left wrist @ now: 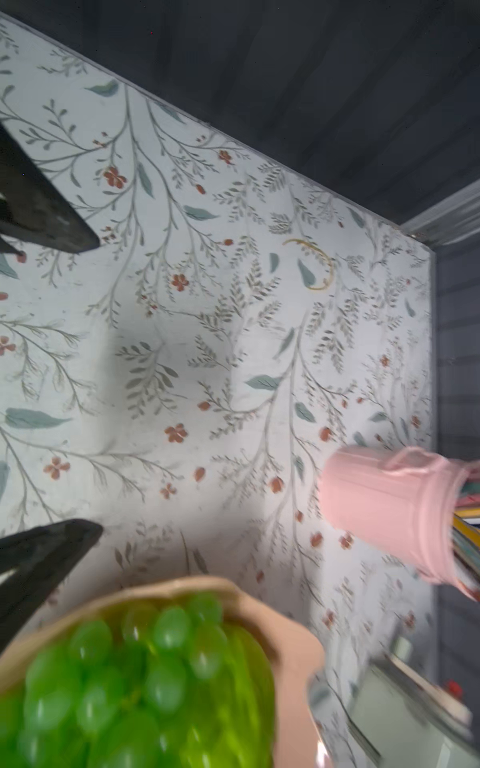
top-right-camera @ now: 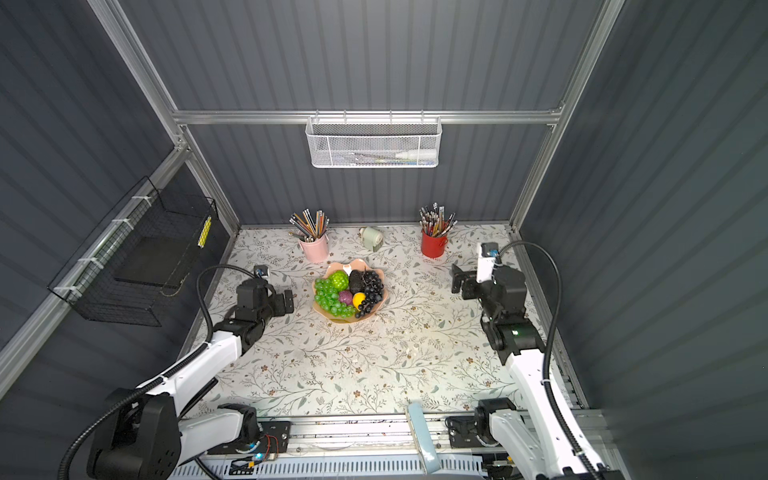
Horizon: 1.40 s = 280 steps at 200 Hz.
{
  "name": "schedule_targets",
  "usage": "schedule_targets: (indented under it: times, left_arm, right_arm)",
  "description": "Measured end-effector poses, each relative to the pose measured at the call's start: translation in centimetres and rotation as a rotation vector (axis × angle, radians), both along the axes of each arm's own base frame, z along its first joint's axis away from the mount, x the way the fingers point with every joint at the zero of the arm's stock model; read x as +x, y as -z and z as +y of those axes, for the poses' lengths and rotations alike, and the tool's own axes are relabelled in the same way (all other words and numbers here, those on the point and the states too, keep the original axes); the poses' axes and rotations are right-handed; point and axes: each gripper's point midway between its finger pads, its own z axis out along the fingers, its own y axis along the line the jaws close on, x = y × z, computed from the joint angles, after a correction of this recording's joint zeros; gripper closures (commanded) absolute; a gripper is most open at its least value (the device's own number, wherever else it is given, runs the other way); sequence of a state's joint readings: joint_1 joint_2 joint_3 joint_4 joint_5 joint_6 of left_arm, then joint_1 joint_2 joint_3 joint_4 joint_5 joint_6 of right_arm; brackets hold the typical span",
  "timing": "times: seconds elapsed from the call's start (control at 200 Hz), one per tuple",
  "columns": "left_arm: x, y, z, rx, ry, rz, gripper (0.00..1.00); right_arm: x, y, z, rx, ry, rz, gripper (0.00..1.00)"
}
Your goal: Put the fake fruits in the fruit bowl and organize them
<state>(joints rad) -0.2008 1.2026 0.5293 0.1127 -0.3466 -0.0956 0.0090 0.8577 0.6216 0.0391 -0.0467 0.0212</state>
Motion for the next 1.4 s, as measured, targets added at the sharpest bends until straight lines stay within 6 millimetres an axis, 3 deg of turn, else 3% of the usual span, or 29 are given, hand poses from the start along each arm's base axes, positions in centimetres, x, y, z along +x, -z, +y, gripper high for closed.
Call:
schedule_targets:
  times: [0.055, 0.16, 0.255, 0.445, 0.59, 0.675, 0.931, 1.401]
  left_arm:
    - [-0.7, 2.0, 0.6, 0.033, -0.010, 0.005, 0.00]
    - [-1.0, 4.2, 1.0, 0.073, 0.001, -0.015, 0.00]
    - [-0.2, 4.9, 1.3, 0.080, 0.001, -0.039, 0.00]
    - [3.1, 4.8, 1.5, 0.065, -0.005, -0.121, 0.00]
    - [5.4, 5.3, 1.8, 0.048, -0.011, -0.164, 0.00]
    - [5.6, 6.2, 2.4, 0.045, -0.023, -0.147, 0.00]
    - [6.0, 5.6, 2.7, 0.040, -0.031, -0.174, 0.00]
    - [6.2, 5.2, 2.7, 0.038, -0.032, -0.195, 0.00]
  right_arm:
    - [-0.1, 3.9, -1.9, 0.022, 0.070, 0.032, 0.01]
    - [-0.5, 10.9, -3.4, 0.059, 0.130, 0.132, 0.01]
    - [0.1, 13.5, -3.9, 0.073, 0.150, 0.165, 0.01]
    - [2.6, 13.0, -4.4, 0.071, 0.153, 0.073, 0.01]
    - [4.2, 14.4, -4.0, 0.076, 0.123, 0.058, 0.01]
    - [4.1, 15.3, -3.9, 0.079, 0.116, 0.074, 0.01]
    - [4.6, 13.6, -3.7, 0.079, 0.102, -0.001, 0.01]
    - [4.7, 13.4, -3.0, 0.064, 0.054, -0.007, 0.01]
